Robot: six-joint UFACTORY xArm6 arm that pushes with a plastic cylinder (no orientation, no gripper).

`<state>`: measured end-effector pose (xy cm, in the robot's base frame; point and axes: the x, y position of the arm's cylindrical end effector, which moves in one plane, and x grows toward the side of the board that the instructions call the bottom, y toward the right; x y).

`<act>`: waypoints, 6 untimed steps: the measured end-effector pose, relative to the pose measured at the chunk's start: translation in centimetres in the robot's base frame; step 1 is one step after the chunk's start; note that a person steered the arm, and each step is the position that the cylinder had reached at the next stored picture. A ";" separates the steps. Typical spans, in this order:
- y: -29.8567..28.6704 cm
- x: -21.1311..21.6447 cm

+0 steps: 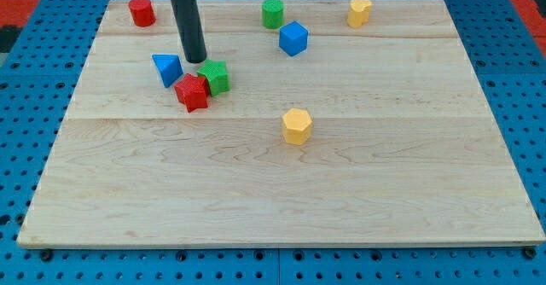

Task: Push the triangle to the left of the green and red star

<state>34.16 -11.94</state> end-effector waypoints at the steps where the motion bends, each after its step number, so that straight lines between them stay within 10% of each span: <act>1: -6.6 2.1; 4: -13.4 -3.3; 6: -11.8 1.4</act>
